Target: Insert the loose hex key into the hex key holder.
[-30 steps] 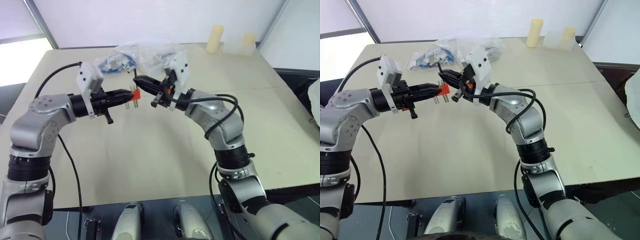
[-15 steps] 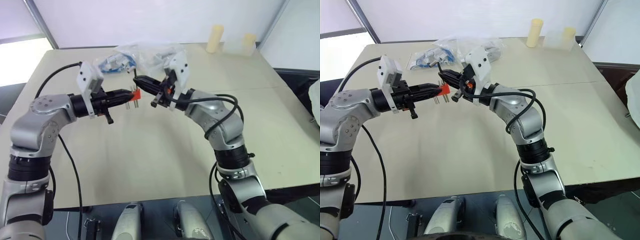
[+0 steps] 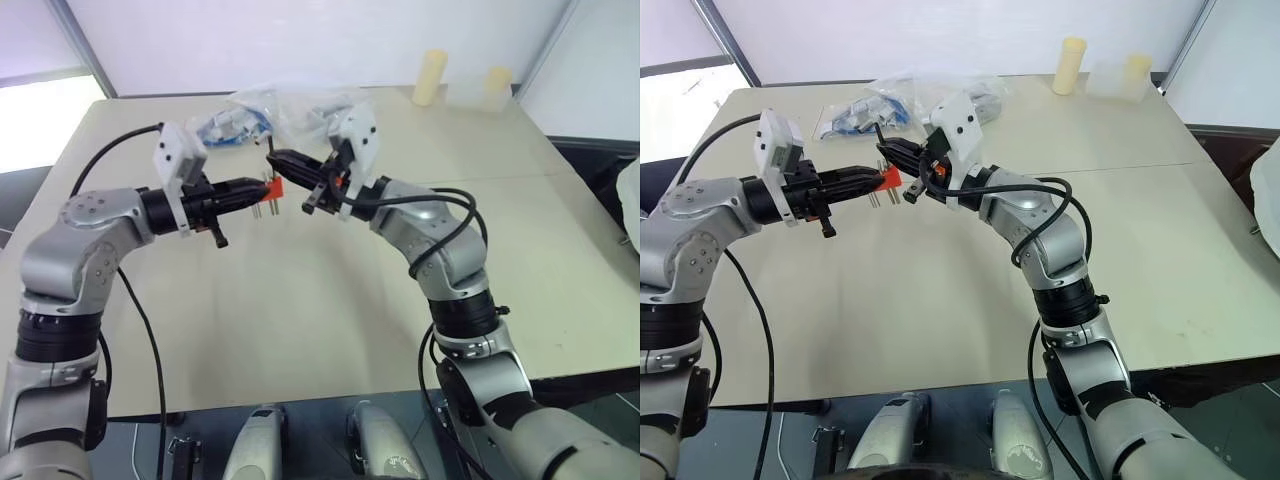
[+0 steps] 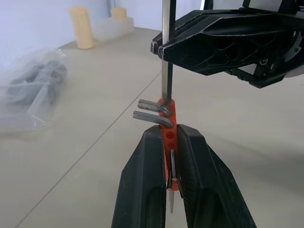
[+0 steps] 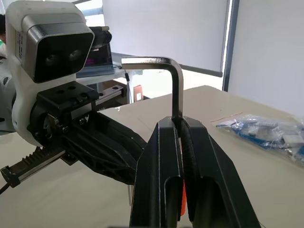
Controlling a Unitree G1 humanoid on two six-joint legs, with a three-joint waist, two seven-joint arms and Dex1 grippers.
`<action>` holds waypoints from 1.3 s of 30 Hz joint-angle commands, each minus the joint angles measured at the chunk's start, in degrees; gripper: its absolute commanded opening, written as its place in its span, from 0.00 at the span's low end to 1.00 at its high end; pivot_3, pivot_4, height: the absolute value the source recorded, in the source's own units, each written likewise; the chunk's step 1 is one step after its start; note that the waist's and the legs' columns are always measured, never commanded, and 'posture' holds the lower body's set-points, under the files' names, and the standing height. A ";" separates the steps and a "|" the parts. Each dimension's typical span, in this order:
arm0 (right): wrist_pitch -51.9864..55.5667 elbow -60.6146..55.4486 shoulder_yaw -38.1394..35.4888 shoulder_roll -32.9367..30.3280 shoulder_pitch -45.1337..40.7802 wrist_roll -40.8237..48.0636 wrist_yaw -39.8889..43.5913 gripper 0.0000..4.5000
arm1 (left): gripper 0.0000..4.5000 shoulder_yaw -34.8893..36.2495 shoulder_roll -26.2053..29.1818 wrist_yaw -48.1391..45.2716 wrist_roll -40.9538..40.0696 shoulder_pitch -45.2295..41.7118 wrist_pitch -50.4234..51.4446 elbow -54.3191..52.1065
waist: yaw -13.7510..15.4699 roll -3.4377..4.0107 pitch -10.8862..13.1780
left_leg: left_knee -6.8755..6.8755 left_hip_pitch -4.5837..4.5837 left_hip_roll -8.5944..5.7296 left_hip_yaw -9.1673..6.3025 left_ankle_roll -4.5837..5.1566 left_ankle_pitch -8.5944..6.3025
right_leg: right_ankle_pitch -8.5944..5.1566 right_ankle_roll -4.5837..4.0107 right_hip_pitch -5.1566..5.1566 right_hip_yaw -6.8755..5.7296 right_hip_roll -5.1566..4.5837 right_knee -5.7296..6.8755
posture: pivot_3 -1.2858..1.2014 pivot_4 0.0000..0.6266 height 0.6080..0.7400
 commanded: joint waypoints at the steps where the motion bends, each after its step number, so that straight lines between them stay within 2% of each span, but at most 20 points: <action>1: -1.31 -1.04 -0.30 0.34 0.04 0.05 0.00 0.01 | 0.10 2.21 0.13 0.33 -0.98 -0.60 -0.52 -1.89 | 0.00 0.00 0.00 | 0.00 0.00 0.00 0.00 0.00 0.00 | 0.00 0.00 0.00 0.00 0.00 0.00 | 0.52 0.24 1.00; 27: -1.07 -1.26 -0.71 -0.35 0.13 0.37 -0.01 0.01 | 0.10 2.47 0.33 0.51 -0.67 -0.55 -0.86 -1.53 | 0.00 0.00 0.00 | 0.00 0.00 0.00 0.00 0.00 0.00 | 0.00 0.00 0.00 0.00 0.00 0.00 | 0.52 0.24 1.00; 39: 2.57 -2.77 -3.04 1.25 -0.57 4.27 -1.12 0.01 | 0.10 3.14 -0.35 1.13 -0.77 -0.54 -1.62 -1.41 | 0.01 0.00 0.00 | 0.00 0.00 0.00 0.00 0.00 0.00 | 0.00 0.00 0.00 0.00 0.00 0.00 | 0.52 0.24 1.00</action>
